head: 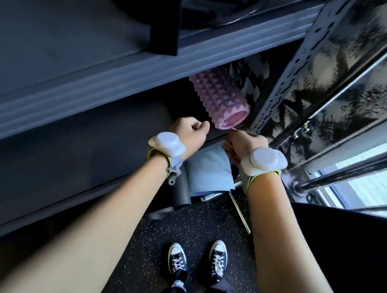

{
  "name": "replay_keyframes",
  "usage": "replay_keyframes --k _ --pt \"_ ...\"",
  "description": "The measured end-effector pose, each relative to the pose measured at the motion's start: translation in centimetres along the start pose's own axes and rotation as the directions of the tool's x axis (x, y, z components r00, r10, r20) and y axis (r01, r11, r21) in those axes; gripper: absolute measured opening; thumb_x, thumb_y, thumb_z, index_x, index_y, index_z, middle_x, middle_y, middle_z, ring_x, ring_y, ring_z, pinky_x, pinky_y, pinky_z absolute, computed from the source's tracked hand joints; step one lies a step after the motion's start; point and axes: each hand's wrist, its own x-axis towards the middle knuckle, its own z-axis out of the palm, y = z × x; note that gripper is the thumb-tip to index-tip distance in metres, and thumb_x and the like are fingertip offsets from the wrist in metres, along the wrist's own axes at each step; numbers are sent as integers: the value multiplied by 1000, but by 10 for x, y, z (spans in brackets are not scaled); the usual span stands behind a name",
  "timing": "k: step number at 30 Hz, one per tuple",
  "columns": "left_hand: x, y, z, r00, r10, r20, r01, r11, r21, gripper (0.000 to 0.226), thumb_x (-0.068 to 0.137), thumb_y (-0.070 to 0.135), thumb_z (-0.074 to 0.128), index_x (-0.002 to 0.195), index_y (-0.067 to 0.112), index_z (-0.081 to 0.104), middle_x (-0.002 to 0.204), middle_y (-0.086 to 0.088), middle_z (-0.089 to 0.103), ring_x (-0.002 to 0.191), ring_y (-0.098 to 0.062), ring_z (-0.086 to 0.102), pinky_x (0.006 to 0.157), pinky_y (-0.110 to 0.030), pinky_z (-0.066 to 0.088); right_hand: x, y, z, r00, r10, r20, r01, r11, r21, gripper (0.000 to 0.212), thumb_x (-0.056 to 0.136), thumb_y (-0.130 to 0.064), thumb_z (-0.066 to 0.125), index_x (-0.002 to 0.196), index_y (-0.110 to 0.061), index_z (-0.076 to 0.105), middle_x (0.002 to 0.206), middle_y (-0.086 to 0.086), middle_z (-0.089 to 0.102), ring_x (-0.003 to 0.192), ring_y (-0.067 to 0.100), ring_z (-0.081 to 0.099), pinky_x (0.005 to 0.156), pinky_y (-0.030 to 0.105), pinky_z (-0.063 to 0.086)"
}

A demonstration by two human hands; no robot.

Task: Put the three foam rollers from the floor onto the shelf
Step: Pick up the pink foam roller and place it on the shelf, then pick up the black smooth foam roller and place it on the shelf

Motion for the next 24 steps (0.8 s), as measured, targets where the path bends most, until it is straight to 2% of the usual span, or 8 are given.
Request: replay_keyframes --k 2,6,8,11,14,18,20,24 --pt "-26 1 -7 1000 20 18 -20 1000 7 40 67 58 52 78 21 64 70 -11 71 74 -37 71 72 -55 60 -29 8 -3 999 -44 -11 43 999 -10 26 86 -20 65 61 -18 61 68 11 64 61 22 57 54 28 43" --pt "-99 2 -28 997 31 68 -29 999 -24 27 71 54 57 70 30 71 69 0 74 78 -29 75 76 -51 61 -94 35 -16 998 -61 11 62 998 -25 15 86 -27 66 73 -19 68 73 6 72 68 21 63 60 29 46" --pt "-122 7 -31 998 43 56 -40 997 -61 24 77 45 62 69 24 71 66 4 73 78 -29 75 74 -47 60 -107 41 -19 997 -79 15 79 997 -22 16 87 -29 66 74 -19 68 75 5 72 69 21 63 62 30 47" --pt "-172 7 -39 997 66 42 -61 992 -111 18 87 30 65 77 16 70 67 1 71 78 -32 73 72 -42 58 -146 58 -33 995 -97 21 97 995 -13 19 88 -30 66 72 -20 68 74 5 72 70 20 63 62 30 47" --pt "-219 2 -40 998 66 14 -63 989 -132 18 89 27 63 81 13 71 74 -1 74 82 -30 75 75 -39 59 -179 84 -53 992 -128 -5 128 992 -6 22 87 -30 66 68 -20 67 77 6 75 68 19 63 60 29 47" --pt "-292 -11 -34 997 81 -21 -83 986 -146 19 92 25 62 88 8 71 78 -4 75 75 -19 74 74 -34 57 -227 138 -90 990 -140 -26 141 989 40 17 86 -27 66 72 -19 69 80 5 76 67 20 66 57 27 51" --pt "-317 -17 -30 995 91 -28 -94 986 -138 18 92 26 62 87 11 71 78 -3 75 76 -19 74 73 -34 56 -241 158 -100 994 -111 -21 112 993 43 16 83 -28 67 71 -18 70 80 3 77 70 21 72 65 30 58" --pt "-386 -30 -13 993 119 0 -118 985 -122 17 92 23 62 84 12 71 77 -2 75 70 -13 73 74 -35 59 -284 216 -138 997 -80 -13 81 995 66 20 70 -37 69 78 -19 74 79 3 77 74 25 71 73 36 57"
